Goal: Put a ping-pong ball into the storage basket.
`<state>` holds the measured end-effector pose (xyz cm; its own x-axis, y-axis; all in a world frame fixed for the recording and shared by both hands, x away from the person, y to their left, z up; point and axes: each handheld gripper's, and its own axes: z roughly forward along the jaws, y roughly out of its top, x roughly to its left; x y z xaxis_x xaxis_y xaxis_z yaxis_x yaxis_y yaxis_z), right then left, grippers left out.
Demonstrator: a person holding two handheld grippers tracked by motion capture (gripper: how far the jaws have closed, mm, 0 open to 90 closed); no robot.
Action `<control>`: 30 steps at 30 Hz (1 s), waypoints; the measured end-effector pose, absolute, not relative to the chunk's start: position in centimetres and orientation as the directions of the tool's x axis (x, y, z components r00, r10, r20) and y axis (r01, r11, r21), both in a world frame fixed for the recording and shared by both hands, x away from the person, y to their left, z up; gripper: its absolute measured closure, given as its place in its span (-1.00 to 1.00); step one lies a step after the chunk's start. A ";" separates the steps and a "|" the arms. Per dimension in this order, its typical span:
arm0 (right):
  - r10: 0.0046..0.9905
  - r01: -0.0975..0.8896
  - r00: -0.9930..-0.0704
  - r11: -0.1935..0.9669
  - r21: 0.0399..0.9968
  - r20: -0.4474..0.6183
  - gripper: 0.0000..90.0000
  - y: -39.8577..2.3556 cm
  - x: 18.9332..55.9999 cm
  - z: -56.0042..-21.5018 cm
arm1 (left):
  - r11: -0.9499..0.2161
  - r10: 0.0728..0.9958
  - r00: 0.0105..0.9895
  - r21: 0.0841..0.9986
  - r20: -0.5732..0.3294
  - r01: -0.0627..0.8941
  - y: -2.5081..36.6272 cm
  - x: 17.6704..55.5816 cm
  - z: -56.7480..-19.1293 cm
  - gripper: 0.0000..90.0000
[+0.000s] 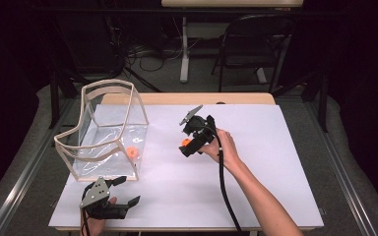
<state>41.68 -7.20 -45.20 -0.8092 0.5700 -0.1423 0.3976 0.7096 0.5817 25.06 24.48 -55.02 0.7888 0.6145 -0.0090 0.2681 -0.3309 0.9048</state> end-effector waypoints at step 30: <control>0.627 0.501 -0.775 0.681 0.535 -0.072 -1.00 -7.6 44.7 -49.9 | -0.334 0.611 0.792 0.903 -0.011 0.270 24.3 25.1 -55.1 -0.64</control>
